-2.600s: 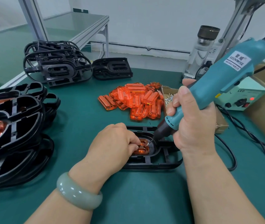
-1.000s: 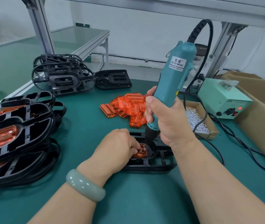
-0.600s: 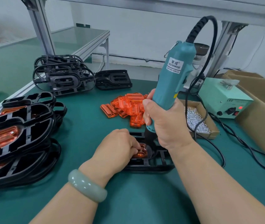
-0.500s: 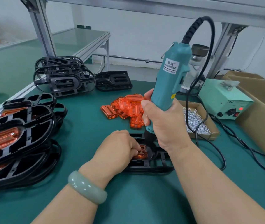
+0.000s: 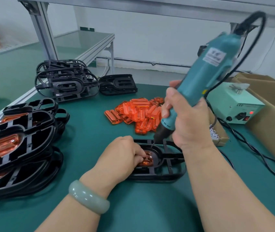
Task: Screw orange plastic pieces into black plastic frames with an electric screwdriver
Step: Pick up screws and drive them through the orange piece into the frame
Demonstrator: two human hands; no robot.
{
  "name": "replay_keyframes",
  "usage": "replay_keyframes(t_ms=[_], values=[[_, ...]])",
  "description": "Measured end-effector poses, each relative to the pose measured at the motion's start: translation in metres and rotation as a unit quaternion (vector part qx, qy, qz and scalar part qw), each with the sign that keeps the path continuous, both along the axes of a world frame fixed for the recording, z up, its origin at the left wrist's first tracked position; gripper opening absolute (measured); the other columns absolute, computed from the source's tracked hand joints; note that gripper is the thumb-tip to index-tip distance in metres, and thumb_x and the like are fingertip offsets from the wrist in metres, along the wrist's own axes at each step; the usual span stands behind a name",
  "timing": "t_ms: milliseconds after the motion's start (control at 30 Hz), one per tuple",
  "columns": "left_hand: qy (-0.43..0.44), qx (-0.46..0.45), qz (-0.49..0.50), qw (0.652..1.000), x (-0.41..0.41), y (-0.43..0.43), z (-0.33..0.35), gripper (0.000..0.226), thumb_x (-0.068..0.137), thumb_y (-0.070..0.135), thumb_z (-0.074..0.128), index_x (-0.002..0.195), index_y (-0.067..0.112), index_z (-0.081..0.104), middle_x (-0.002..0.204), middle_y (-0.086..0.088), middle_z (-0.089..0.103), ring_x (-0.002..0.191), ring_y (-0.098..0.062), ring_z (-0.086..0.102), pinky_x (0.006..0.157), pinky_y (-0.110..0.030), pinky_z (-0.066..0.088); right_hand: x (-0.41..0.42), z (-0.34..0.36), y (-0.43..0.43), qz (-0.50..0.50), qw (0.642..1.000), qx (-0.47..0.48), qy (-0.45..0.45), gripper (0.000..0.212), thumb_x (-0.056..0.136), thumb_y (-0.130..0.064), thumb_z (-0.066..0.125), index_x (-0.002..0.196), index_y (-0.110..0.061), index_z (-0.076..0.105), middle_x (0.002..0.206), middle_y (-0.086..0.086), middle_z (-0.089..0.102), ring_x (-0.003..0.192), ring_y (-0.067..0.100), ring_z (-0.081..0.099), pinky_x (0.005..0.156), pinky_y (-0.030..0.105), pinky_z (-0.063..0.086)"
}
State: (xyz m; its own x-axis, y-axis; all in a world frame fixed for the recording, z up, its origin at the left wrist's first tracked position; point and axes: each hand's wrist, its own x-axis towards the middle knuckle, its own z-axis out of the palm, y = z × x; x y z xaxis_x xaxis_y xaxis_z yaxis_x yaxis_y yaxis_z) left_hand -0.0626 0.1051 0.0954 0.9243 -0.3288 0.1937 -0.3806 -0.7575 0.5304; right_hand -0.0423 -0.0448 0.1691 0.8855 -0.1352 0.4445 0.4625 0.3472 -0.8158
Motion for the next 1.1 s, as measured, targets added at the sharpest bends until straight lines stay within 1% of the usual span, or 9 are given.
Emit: replay_keyframes(t_ms=[133, 267, 500, 600, 667, 800, 933, 1000, 1100], values=[[0.012, 0.005, 0.003, 1.000, -0.001, 0.000, 0.000, 0.015, 0.086, 0.025, 0.065, 0.095, 0.033, 0.074, 0.089, 0.009, 0.053, 0.095, -0.011, 0.050, 0.083, -0.026, 0.042, -0.003, -0.004, -0.013, -0.017, 0.991, 0.131, 0.018, 0.008, 0.088, -0.009, 0.060, 0.086, -0.016, 0.056, 0.055, -0.005, 0.050, 0.044, 0.009, 0.047, 0.047, 0.020, 0.042], [0.010, -0.003, 0.007, 1.000, -0.004, 0.002, 0.003, 0.010, 0.083, 0.025, 0.067, 0.082, 0.033, 0.072, 0.090, 0.014, 0.053, 0.086, -0.006, 0.053, 0.079, -0.023, 0.043, -0.007, -0.020, -0.024, -0.062, 0.968, 0.234, 0.070, 0.012, 0.096, -0.014, 0.058, 0.085, -0.018, 0.054, 0.057, -0.004, 0.048, 0.045, 0.009, 0.046, 0.048, 0.020, 0.042], [-0.006, -0.022, 0.014, 1.000, -0.003, 0.004, 0.014, 0.020, 0.085, 0.035, 0.061, 0.069, 0.046, 0.060, 0.080, 0.019, 0.058, 0.079, 0.002, 0.055, 0.069, -0.010, 0.036, -0.007, -0.039, -0.043, -0.087, 0.942, 0.307, 0.101, 0.011, 0.095, -0.020, 0.059, 0.086, -0.020, 0.053, 0.058, -0.006, 0.048, 0.047, 0.008, 0.046, 0.051, 0.019, 0.043], [-0.045, -0.068, 0.021, 0.996, 0.008, -0.012, 0.029, 0.012, 0.086, 0.031, 0.061, 0.087, 0.040, 0.069, 0.087, 0.027, 0.062, 0.087, 0.008, 0.056, 0.074, -0.002, 0.035, -0.006, -0.040, -0.046, -0.083, 0.939, 0.316, 0.110, 0.007, 0.092, -0.020, 0.060, 0.088, -0.019, 0.054, 0.059, -0.006, 0.048, 0.046, 0.008, 0.046, 0.050, 0.019, 0.043], [-0.061, -0.069, 0.002, 0.996, 0.023, -0.028, 0.041, 0.019, 0.089, 0.027, 0.058, 0.103, 0.034, 0.070, 0.098, 0.026, 0.063, 0.091, 0.008, 0.056, 0.079, -0.002, 0.034, -0.005, -0.041, -0.047, -0.085, 0.938, 0.316, 0.118, 0.007, 0.094, -0.020, 0.058, 0.088, -0.019, 0.054, 0.058, -0.006, 0.048, 0.046, 0.008, 0.046, 0.050, 0.018, 0.043], [-0.065, -0.014, -0.043, 0.997, 0.060, -0.067, 0.054, 0.030, 0.092, 0.021, 0.054, 0.120, 0.025, 0.064, 0.116, 0.008, 0.066, 0.106, -0.009, 0.059, 0.091, -0.018, 0.039, -0.002, -0.039, -0.047, -0.099, 0.935, 0.314, 0.133, 0.010, 0.097, -0.017, 0.055, 0.088, -0.019, 0.052, 0.057, -0.006, 0.046, 0.045, 0.008, 0.045, 0.048, 0.019, 0.043], [-0.045, 0.103, -0.084, 0.990, 0.087, -0.100, 0.057, 0.036, 0.095, 0.021, 0.049, 0.129, 0.023, 0.056, 0.126, 0.000, 0.062, 0.117, -0.020, 0.055, 0.098, -0.031, 0.042, -0.002, -0.038, -0.049, -0.093, 0.931, 0.319, 0.151, 0.011, 0.098, -0.018, 0.056, 0.088, -0.019, 0.050, 0.057, -0.005, 0.046, 0.044, 0.008, 0.045, 0.047, 0.018, 0.043], [-0.027, 0.169, -0.108, 0.979, 0.095, -0.110, 0.057, 0.037, 0.096, 0.018, 0.046, 0.131, 0.026, 0.054, 0.130, -0.003, 0.060, 0.117, -0.023, 0.054, 0.093, -0.032, 0.043, -0.002, -0.038, -0.050, -0.094, 0.929, 0.324, 0.154, 0.013, 0.098, -0.018, 0.056, 0.087, -0.018, 0.050, 0.057, -0.005, 0.046, 0.044, 0.008, 0.045, 0.047, 0.018, 0.044], [0.003, 0.251, -0.125, 0.960, 0.100, -0.120, 0.059, 0.043, 0.095, 0.009, 0.046, 0.131, 0.032, 0.053, 0.129, -0.003, 0.059, 0.113, -0.022, 0.056, 0.077, -0.027, 0.039, -0.001, -0.038, -0.051, -0.100, 0.924, 0.333, 0.157, 0.015, 0.098, -0.018, 0.056, 0.084, -0.018, 0.050, 0.056, -0.005, 0.047, 0.043, 0.007, 0.045, 0.047, 0.016, 0.044]])
